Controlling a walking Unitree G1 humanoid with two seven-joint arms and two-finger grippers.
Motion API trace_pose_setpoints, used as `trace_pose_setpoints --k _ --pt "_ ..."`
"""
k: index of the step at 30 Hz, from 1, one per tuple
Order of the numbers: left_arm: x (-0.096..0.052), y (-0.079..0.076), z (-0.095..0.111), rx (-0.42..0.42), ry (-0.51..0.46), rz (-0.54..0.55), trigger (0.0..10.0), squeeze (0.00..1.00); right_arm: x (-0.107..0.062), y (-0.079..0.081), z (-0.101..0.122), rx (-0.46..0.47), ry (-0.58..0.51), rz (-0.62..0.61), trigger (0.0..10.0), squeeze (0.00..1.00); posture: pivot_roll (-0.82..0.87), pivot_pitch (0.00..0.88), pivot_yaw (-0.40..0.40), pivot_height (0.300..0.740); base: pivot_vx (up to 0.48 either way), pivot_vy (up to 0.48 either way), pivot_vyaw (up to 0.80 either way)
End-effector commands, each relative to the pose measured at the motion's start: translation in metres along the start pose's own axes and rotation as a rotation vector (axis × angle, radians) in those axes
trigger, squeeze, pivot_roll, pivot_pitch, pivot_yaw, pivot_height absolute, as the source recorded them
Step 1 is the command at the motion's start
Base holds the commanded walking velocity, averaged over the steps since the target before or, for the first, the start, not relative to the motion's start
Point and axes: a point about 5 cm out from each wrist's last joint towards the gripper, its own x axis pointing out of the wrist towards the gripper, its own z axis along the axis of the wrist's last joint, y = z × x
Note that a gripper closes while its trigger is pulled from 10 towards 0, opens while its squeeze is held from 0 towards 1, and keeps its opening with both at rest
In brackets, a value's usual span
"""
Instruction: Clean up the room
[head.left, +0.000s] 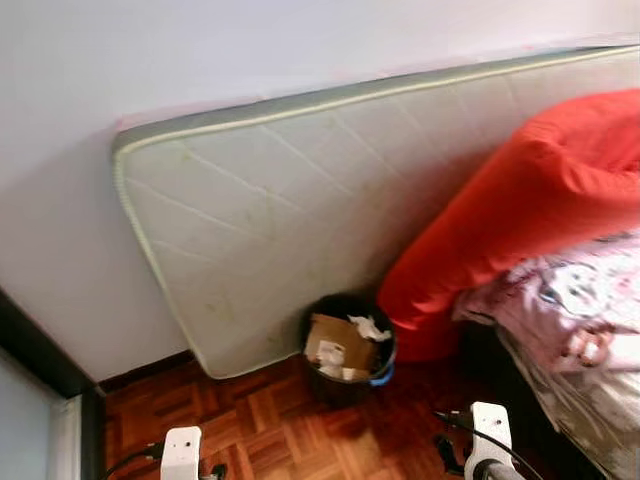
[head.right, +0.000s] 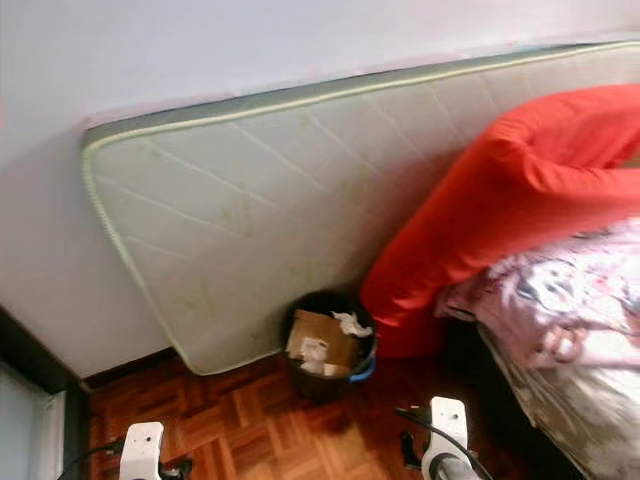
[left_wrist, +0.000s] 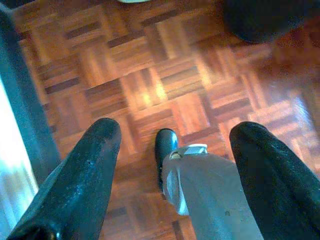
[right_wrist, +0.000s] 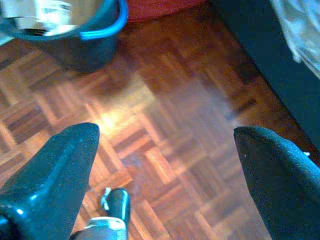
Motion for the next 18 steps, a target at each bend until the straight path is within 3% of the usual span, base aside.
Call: trace_pose_setpoints --k 1,18 --pt "0.0001 0.0003 -0.001 -0.006 0.012 0.011 10.0 0.0 0.0002 -0.0022 0.0027 0.001 -0.001 -0.006 10.0 0.0 0.1 0.0 -0.055 0.74 0.0 0.0 -0.79" --pt "0.0005 0.0015 0.0012 0.025 0.008 0.014 10.0 0.0 0.0005 -0.0014 0.0037 0.008 -0.004 -0.009 10.0 0.0 0.08 0.0 -0.046 0.74 0.0 -0.018 -0.79"
